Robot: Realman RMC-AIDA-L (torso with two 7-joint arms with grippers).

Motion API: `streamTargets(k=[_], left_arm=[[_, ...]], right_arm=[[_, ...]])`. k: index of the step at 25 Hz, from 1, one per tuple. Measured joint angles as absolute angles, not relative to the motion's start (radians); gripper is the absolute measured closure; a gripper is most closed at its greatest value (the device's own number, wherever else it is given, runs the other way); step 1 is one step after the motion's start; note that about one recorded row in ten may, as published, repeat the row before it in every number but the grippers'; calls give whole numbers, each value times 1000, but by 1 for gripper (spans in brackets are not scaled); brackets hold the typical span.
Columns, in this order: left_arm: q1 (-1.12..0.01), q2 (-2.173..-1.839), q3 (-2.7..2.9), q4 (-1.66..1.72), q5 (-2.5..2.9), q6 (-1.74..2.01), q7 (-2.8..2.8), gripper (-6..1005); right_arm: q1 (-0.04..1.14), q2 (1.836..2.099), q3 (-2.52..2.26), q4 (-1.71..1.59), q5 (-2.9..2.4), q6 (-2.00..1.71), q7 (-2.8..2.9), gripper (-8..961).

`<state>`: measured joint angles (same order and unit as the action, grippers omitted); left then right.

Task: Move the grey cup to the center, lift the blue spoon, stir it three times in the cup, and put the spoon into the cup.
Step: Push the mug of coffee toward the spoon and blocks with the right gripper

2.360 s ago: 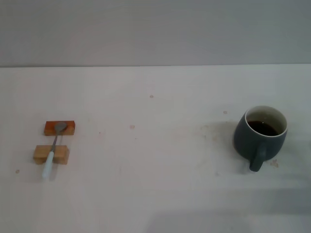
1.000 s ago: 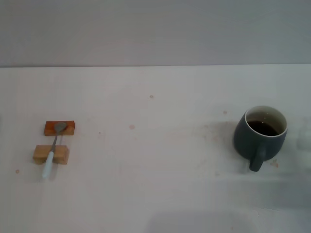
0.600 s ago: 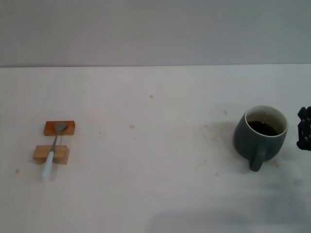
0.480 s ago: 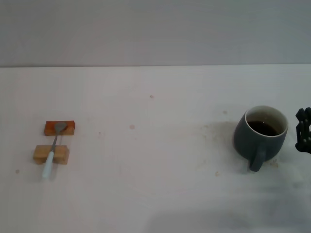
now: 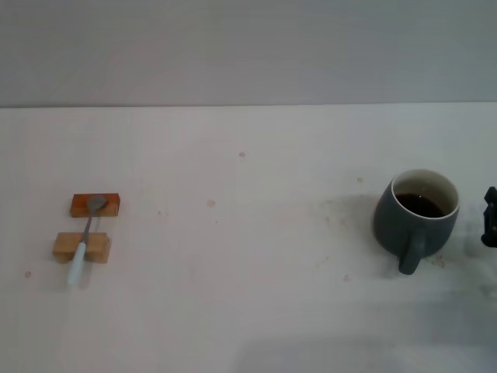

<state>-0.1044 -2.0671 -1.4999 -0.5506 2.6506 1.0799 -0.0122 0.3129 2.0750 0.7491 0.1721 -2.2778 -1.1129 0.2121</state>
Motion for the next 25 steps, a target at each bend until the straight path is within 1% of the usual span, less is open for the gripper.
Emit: streamTargets(k=[12,25], left_arm=[[-100,-2072,-1500,-553,2650,1105,-20,293],[-88,-2072,-1448,-549,2564,1143,-12,294]], right_arm=[[321,2069,735,163,-2471,-1105,213,839],[393,2066,732,178,-2632,-1028,215,839]])
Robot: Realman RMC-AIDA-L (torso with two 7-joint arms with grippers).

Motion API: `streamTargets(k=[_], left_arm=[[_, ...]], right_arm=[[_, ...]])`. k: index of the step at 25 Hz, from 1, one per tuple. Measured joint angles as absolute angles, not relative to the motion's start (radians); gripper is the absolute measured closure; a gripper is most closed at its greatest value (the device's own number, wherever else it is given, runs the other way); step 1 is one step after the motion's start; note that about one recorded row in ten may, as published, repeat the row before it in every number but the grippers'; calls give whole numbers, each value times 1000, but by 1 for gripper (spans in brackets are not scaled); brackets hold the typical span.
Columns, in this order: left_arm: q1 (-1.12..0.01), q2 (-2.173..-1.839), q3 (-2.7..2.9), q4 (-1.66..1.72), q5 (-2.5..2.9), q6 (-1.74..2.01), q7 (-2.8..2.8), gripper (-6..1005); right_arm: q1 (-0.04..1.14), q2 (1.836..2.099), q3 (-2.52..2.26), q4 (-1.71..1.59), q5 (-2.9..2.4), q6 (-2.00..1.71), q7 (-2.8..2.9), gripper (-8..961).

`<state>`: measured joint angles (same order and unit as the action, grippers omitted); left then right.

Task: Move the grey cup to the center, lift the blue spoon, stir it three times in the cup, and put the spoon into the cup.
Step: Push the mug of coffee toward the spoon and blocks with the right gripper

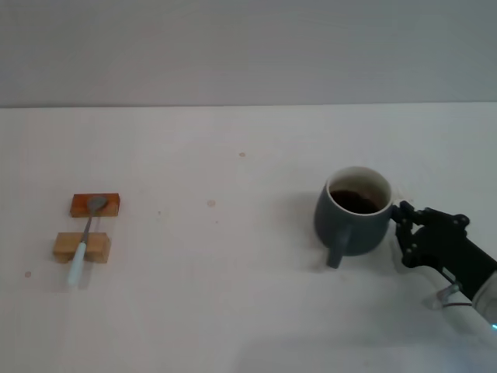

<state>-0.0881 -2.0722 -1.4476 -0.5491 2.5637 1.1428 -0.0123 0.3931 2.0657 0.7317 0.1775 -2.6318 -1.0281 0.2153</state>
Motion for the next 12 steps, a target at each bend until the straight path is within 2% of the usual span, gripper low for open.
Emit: streamTargets(k=[12], left_arm=[[-84,-2071,-1448,-545,2560,1138,-12,295]], right_arm=[[471,2069,673,195,-2648,-956,216,840]])
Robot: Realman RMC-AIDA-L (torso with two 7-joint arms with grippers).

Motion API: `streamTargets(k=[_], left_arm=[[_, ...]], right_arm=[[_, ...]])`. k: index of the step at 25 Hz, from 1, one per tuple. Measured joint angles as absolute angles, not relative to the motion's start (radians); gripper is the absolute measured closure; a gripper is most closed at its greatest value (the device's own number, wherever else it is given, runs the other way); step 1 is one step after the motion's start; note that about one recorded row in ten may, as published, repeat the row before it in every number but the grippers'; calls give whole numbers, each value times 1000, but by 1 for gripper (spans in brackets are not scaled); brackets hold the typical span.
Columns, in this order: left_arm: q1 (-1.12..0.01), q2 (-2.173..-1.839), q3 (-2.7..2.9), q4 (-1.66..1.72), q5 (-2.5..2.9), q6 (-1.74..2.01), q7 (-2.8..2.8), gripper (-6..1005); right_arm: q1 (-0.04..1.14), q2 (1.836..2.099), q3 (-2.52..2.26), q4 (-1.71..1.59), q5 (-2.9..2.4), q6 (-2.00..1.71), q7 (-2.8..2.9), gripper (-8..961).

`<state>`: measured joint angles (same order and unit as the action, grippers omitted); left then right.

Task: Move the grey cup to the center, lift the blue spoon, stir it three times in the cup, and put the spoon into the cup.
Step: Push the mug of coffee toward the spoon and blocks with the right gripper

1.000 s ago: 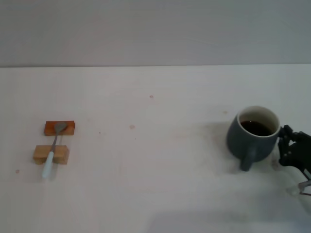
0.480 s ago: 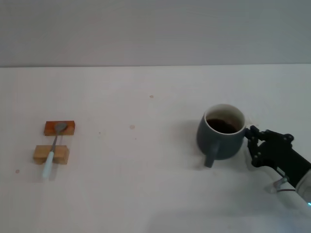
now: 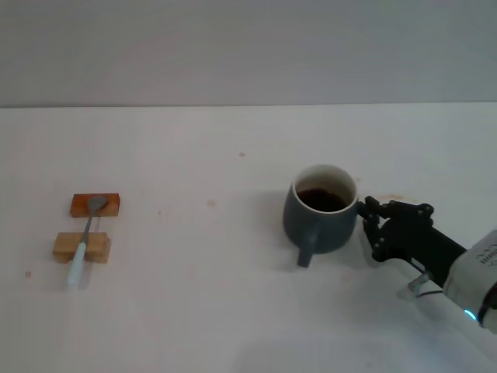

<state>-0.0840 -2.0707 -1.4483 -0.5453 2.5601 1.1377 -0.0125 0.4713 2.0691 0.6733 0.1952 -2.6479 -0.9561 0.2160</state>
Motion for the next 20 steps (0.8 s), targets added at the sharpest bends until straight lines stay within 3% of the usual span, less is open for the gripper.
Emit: streamTargets(k=[20], left_arm=[[-84,-2069,-1433,-515,2561,1145,-21,296]], right_arm=[[578,2070,670,294,-2690,-824,216,840]])
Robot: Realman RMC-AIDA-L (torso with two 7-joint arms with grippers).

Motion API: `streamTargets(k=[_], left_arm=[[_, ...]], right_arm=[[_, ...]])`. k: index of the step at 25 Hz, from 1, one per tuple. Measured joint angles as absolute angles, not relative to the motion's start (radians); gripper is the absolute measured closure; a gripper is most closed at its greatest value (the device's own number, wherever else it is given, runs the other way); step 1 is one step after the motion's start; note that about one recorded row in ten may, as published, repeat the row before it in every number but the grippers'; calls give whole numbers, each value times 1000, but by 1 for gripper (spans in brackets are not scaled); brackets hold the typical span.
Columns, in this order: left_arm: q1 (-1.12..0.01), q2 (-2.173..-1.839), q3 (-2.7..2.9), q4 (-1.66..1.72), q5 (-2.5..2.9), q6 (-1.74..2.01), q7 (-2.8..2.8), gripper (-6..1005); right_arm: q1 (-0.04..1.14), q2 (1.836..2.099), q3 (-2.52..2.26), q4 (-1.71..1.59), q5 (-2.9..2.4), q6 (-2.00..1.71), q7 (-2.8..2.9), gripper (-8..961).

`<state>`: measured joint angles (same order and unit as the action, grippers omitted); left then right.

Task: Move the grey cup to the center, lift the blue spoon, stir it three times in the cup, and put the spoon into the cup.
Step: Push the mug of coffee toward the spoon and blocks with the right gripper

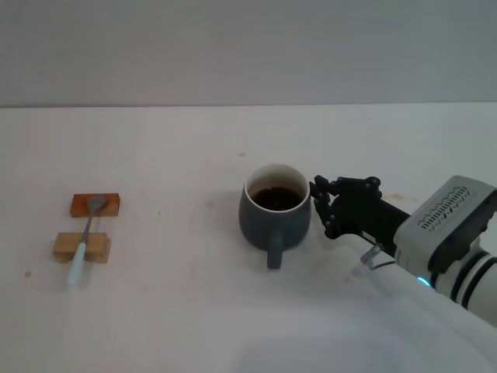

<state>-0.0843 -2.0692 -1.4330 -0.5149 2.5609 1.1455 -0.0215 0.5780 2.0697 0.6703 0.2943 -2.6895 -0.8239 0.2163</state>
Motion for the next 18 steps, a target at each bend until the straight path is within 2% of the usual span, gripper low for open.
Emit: streamTargets(k=[18], left_arm=[[-76,-2064,-1434,-508,2562,1171,-22,296]], right_arm=[[568,2078,646,407,-2689,-755,216,841]])
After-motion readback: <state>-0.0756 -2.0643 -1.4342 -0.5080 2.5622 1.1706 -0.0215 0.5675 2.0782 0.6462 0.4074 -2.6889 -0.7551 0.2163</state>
